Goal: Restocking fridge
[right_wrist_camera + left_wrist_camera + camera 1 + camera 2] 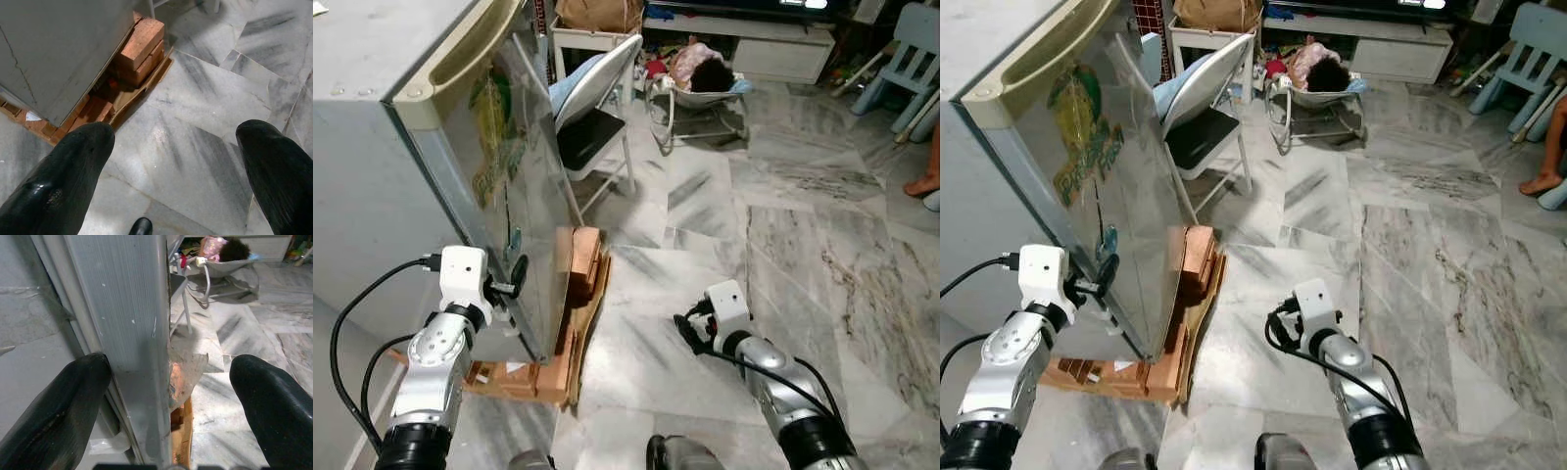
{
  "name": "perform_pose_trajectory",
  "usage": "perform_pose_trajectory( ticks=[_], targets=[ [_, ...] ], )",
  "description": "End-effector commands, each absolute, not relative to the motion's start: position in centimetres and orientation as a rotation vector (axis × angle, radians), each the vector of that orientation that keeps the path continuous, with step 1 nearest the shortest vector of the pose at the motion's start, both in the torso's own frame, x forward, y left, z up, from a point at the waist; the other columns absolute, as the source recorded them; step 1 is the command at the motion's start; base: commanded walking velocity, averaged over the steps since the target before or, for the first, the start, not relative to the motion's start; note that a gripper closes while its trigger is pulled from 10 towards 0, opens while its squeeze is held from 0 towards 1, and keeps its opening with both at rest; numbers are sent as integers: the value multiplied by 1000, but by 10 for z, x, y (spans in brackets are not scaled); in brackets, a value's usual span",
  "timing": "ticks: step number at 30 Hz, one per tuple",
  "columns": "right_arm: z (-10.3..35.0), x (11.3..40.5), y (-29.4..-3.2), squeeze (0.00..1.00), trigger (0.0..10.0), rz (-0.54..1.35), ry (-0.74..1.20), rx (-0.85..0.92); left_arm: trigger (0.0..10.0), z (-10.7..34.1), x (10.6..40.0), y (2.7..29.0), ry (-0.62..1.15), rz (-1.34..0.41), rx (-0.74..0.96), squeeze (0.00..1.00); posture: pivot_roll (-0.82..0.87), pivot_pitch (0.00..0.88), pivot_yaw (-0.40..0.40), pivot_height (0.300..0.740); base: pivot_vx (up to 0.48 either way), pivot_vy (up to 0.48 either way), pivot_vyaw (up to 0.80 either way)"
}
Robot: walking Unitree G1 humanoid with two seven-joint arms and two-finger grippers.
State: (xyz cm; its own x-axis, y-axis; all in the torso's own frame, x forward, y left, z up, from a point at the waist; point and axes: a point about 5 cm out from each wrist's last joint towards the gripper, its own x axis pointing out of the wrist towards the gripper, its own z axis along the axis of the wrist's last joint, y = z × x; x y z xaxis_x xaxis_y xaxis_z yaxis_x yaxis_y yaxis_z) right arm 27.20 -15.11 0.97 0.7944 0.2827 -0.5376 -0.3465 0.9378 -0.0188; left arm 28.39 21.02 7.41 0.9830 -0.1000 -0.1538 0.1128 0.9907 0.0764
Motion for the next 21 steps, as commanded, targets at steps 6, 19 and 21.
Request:
perform_pose_trajectory(
  ticks=[6, 19, 21],
  targets=[
    [7, 269, -151, 0, 10000, 377, 602, -142, 10000, 103, 306, 214, 35, -54, 131, 0, -32, 60, -18, 735, 0, 0, 0],
    [-1, 258, -162, 0, 10000, 440, 689, -232, 10000, 133, 288, 56, -132, -728, 181, 0, -33, 48, -12, 735, 0, 0, 0],
    [-1, 258, -162, 0, 10000, 437, 687, -233, 10000, 132, 302, 74, -114, -617, 156, 0, -35, 47, -12, 735, 0, 0, 0]
  ],
)
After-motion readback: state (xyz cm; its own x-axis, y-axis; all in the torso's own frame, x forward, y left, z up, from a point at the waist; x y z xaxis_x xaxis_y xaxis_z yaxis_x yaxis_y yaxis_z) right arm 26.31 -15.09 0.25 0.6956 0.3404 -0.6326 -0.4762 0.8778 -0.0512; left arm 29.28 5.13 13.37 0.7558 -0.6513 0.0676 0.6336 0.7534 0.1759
